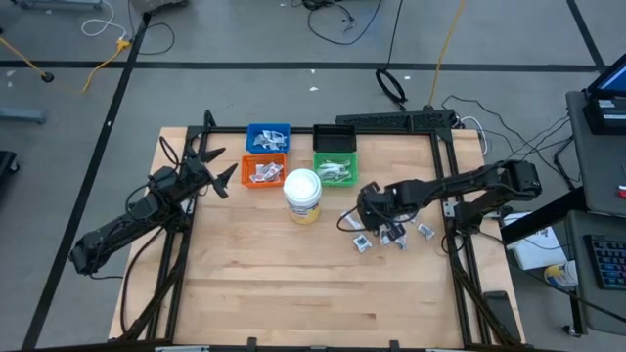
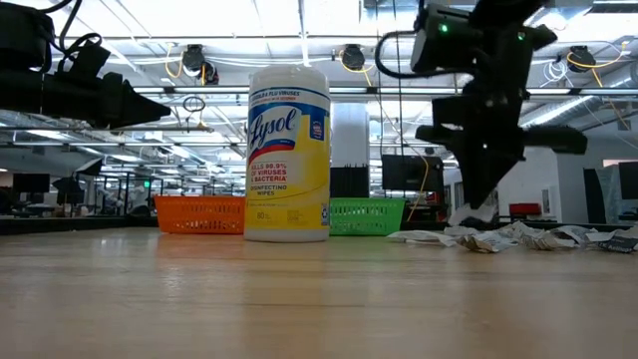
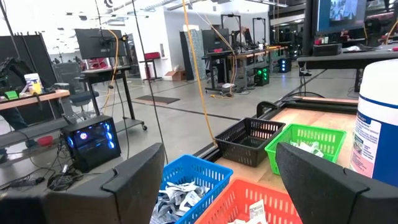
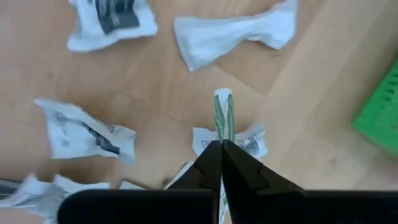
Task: Pick & Place First Aid Supplies
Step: Put the green bandage into the green bin
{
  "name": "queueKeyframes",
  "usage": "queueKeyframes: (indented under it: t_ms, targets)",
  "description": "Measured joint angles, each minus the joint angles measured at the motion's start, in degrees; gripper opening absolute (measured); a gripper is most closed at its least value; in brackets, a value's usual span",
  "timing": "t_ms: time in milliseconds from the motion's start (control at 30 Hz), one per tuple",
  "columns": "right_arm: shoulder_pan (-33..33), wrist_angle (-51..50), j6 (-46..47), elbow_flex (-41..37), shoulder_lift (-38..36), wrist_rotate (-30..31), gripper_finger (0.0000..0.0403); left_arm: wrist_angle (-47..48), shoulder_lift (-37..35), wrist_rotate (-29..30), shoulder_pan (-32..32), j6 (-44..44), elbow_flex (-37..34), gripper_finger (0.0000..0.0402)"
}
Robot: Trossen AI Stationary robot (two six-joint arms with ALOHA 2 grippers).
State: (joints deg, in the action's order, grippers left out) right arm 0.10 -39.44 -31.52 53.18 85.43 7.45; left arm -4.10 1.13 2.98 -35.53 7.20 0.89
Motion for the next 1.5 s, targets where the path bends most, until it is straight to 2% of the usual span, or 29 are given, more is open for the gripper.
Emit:
queueKeyframes:
  t_ms: [233, 333, 467, 633, 1067, 1300, 1500]
  targets:
    - [-1.0, -6.8, 9.7, 7.2, 0.0, -2.1, 0.0001, 0.0, 0.0, 0.0, 0.0, 0.0, 0.0, 0.031]
    - [-2.0, -7.3, 15.5, 9.5, 0.0, -4.6, 0.0001, 0.0, 0.0, 0.0, 0.0, 0.0, 0.0, 0.031]
    - [-3.0, -7.1, 20.6, 11.3, 0.0, -4.8, 0.0001, 0.0, 0.0, 0.0, 0.0, 0.0, 0.0, 0.031]
    - [-5.6, -4.4, 18.1, 12.7, 0.2, -4.5, 0.0, 0.0, 0.0, 0.0, 0.0, 0.0, 0.0, 0.031]
    - [-17.1, 6.5, 8.4, 19.3, 10.9, -4.3, 0.0, 0.0, 0.0, 0.0, 0.0, 0.0, 0.0, 0.031]
    - [-21.8, 8.4, 7.8, 23.6, 17.0, -4.5, 0.0, 0.0, 0.0, 0.0, 0.0, 0.0, 0.0, 0.031]
    - [-23.1, 9.5, 6.7, 26.4, 20.1, -4.7, 0.0, 0.0, 0.0, 0.0, 0.0, 0.0, 0.0, 0.031]
